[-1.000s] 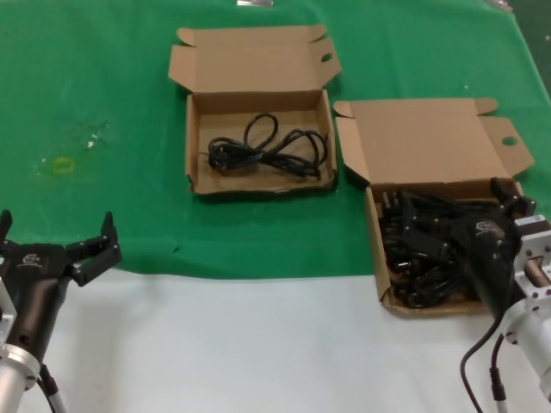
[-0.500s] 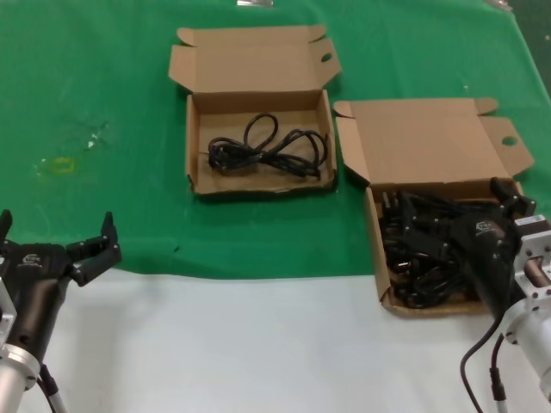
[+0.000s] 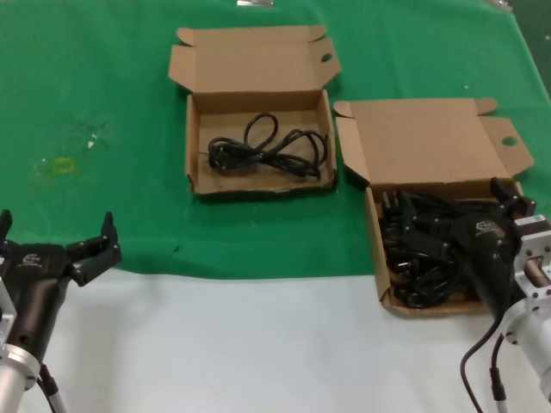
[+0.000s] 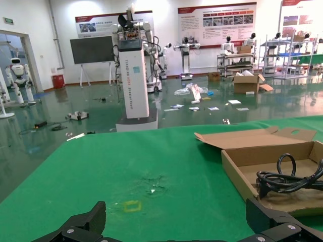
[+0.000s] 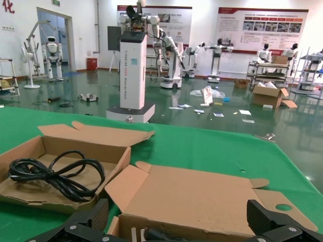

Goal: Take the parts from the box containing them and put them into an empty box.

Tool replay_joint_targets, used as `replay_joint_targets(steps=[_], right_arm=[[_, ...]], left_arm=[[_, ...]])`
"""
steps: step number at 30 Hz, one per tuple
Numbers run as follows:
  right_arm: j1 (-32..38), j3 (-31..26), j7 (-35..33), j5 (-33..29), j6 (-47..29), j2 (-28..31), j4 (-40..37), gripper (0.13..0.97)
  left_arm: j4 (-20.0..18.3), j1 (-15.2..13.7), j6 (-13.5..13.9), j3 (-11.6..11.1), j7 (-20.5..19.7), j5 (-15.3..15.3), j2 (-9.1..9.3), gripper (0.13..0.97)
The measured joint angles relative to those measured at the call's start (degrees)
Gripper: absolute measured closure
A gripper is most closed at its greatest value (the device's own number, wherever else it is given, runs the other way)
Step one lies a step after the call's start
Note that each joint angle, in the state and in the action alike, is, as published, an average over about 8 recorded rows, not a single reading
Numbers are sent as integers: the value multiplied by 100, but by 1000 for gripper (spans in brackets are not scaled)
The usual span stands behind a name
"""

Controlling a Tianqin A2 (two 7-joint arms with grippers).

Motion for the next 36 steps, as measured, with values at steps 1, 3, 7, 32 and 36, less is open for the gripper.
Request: replay_joint_targets(steps=[1,3,7,32,36], right_arm=[[0,0,0,0,0,0,0,129],[0,0,0,0,0,0,0,129],[0,0,0,0,0,0,0,129],[0,0,0,0,0,0,0,129],[0,0,0,0,0,0,0,129]], left_arm=[[0,0,0,0,0,0,0,132],[0,0,0,0,0,0,0,132],[0,0,0,0,0,0,0,132],[0,0,0,0,0,0,0,132],[0,0,0,0,0,0,0,132]])
